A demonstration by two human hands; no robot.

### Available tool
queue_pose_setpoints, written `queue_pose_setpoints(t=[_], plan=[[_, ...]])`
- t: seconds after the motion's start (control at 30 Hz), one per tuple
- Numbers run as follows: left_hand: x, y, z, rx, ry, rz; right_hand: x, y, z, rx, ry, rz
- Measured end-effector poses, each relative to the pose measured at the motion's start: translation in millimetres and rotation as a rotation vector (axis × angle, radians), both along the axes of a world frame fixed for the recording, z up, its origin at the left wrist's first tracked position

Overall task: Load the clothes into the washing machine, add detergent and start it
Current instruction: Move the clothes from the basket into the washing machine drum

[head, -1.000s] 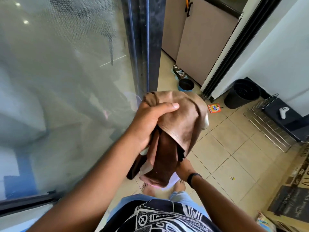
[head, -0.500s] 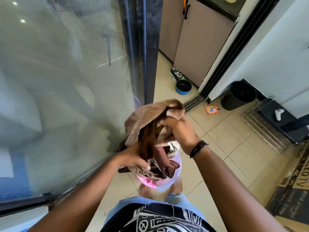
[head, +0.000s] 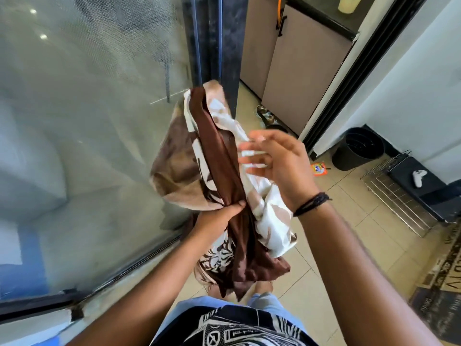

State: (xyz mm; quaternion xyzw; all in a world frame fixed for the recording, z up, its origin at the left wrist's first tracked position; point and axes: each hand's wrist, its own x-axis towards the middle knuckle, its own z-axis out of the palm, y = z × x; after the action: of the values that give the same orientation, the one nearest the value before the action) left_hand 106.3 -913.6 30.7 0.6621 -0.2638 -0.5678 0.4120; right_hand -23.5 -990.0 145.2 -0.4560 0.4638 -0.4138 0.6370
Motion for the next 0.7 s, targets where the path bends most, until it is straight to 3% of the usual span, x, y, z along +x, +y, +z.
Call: queue_pose_setpoints(t=[0.07,0.17,0.27,0.33,0.4,0.5,0.57,0.63,0.7], plan=[[-0.1,-7.0,10.6,0.010,0.047,0.061,-20.9,-2.2,-45.0,-0.042,0.247,-0.050],[-1.3,-19.0,38.5,-0.086,0.075,0.037,-59.0,0.5,-115.9,-0.042,0.863,0.049],[-2.4,-29.7,69.2,-0.121,0.193,0.072,-89.8,12.5,-169.3,0.268,0.875,0.189],[-3.4,-37.5,84.9,-0.132,0.301,0.094,-85.1,27.3,-186.2,0.365,0.974,0.551],[-6.6,-41.7,99.7,-0.164,0.389,0.108,-69.3,39.1,-208.9,0.323,1.124,0.712],[-12.5,-40.0,124.1,-0.239,0.540,0.150,-52.5,43.9,-261.7,0.286,1.138,0.707],[-14.0,-31.0,140.0,-0.256,0.623,0.159,-31.8,47.6,-244.7,0.370,1.043,0.618],[-14.7,-20.6,152.8,-0.291,0.687,0.179,-20.6,46.6,-240.1,0.590,0.908,0.488],[-10.9,-11.0,156.7,-0.342,0.707,0.276,-13.3,38.0,-240.4,0.611,0.753,0.391]])
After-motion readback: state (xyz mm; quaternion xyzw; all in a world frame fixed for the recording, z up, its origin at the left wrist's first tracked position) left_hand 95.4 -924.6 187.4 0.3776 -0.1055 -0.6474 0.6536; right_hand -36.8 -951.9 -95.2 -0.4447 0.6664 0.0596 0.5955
